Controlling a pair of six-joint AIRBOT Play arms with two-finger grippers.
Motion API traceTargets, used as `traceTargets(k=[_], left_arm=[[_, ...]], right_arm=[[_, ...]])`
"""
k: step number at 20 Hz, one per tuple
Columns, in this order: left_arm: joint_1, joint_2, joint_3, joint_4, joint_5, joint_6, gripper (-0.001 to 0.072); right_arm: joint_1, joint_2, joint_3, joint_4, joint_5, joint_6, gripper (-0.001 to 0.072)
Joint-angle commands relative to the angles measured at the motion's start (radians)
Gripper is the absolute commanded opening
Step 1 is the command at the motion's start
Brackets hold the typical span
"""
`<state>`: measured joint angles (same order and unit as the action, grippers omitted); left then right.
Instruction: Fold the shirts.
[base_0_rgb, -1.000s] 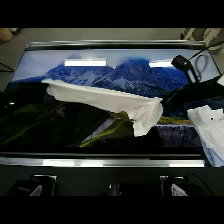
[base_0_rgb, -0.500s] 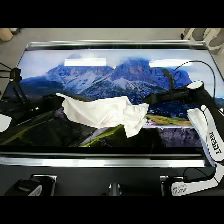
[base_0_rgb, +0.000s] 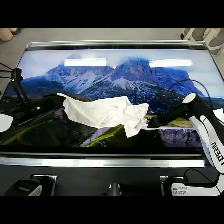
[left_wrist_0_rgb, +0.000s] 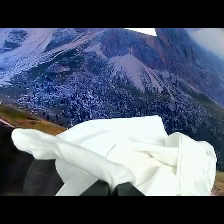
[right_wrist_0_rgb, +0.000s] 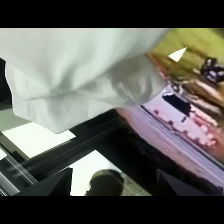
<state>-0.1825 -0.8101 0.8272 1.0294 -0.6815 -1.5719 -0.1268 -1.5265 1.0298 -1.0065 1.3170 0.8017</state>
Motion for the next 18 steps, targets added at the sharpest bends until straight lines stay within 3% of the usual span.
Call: traceTargets(k=[1, 7, 12, 13, 14, 18], left_arm=[[0.000, 0.002, 0.000, -0.002, 0.002, 0.000, 0.0028], [0.000, 0.019, 0.000, -0.047, 0.002, 0.001, 0.0028], [0.001, 0.029, 0.001, -0.046, 0.003, 0.001, 0.0028], [0.001, 0.030, 0.001, -0.046, 0.002, 0.001, 0.0028], [0.002, 0.032, 0.001, -0.045, 0.002, 0.002, 0.0028], [0.031, 0.058, 0.089, -0.027, 0.002, 0.051, 0.0027]], right_arm=[[0.080, 0.008, -0.076, 0.019, -0.089, 0.026, 0.0559], [0.203, 0.000, -0.076, 0.063, -0.175, 0.134, 0.0544], [0.296, 0.000, -0.076, 0.050, -0.216, 0.204, 0.0461], [0.317, 0.000, -0.076, 0.043, -0.227, 0.204, 0.0269], [0.336, 0.000, -0.076, 0.040, -0.245, 0.205, 0.0008], [0.309, 0.063, -0.014, 0.040, -0.168, 0.117, 0.0013]])
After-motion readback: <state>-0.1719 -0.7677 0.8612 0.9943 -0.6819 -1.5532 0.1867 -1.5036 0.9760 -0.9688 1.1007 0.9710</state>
